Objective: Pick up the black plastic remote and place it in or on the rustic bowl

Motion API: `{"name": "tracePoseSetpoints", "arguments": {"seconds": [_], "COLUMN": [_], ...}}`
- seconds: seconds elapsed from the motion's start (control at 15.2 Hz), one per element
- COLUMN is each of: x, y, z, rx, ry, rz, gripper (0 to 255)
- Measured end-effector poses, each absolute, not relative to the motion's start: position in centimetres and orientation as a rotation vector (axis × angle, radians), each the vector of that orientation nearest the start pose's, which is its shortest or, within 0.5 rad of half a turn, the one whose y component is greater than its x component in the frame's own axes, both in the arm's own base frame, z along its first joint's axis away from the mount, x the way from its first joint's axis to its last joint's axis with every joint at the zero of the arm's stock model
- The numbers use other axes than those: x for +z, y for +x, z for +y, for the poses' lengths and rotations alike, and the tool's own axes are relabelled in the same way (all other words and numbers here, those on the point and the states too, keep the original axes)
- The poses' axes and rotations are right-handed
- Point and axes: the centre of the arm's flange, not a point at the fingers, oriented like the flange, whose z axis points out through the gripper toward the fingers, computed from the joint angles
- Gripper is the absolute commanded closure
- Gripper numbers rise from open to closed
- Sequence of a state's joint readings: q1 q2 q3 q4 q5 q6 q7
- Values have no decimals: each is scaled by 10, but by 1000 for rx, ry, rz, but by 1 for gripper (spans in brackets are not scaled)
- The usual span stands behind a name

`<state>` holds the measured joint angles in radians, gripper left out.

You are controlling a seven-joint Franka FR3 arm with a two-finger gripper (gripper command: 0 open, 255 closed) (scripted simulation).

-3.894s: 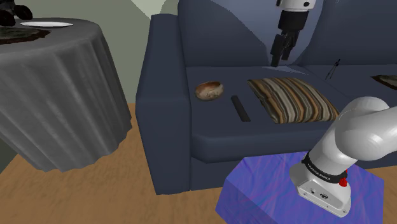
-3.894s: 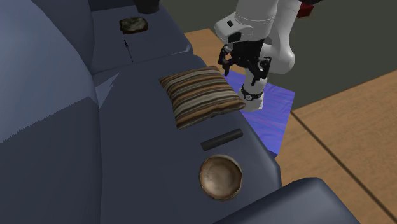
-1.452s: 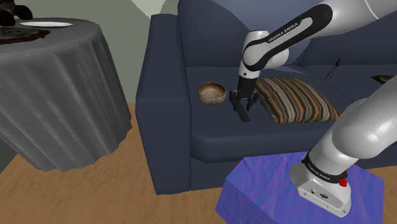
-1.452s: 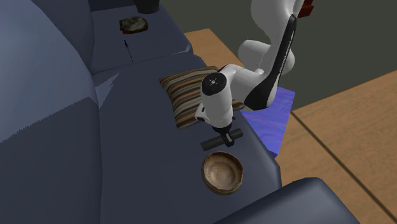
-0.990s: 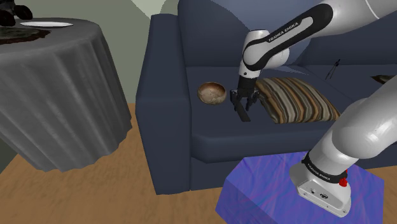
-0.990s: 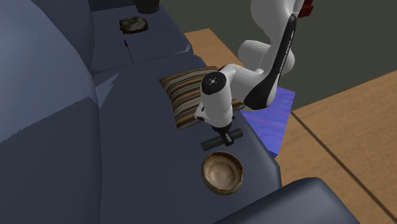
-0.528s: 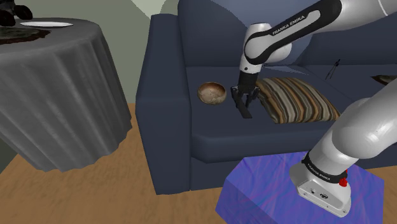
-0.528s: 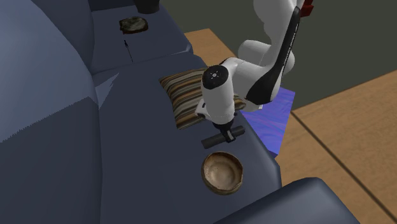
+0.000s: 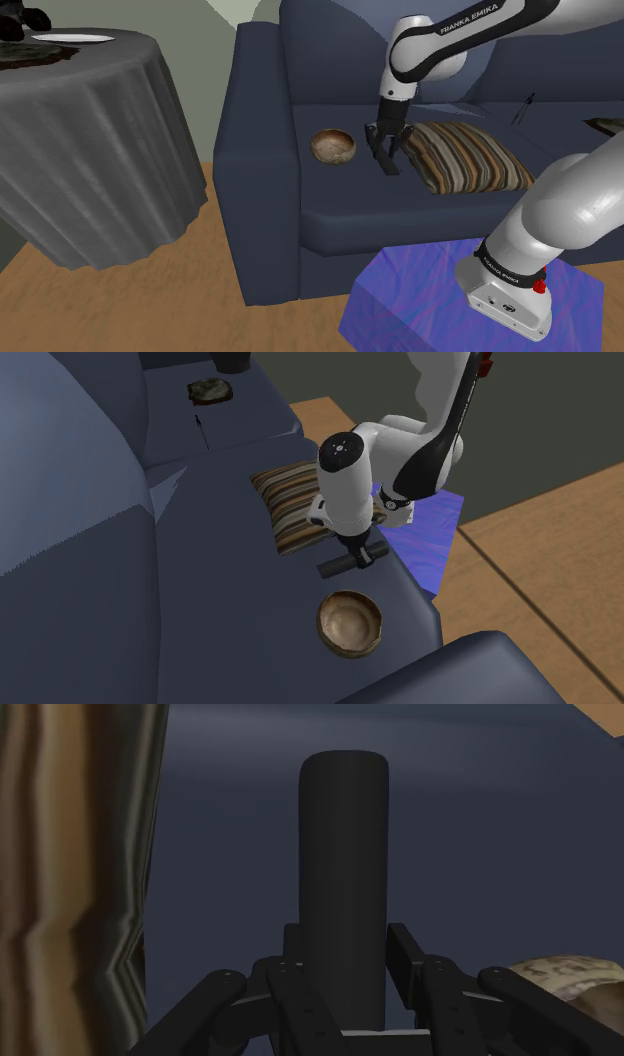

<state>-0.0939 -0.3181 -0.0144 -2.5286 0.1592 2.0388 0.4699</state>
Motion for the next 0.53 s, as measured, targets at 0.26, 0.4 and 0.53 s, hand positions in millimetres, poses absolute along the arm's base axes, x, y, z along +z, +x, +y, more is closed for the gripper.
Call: {"name": "tracePoseSetpoints", "arguments": {"seconds": [0.26, 0.4, 0.53], "x": [397, 408, 419], "y": [403, 404, 404], "z": [-36, -35, -35], "rx": [294, 294, 294], "ry": [-2857, -2857, -2857], "rz": [981, 981, 981], "gripper": [255, 255, 255]}}
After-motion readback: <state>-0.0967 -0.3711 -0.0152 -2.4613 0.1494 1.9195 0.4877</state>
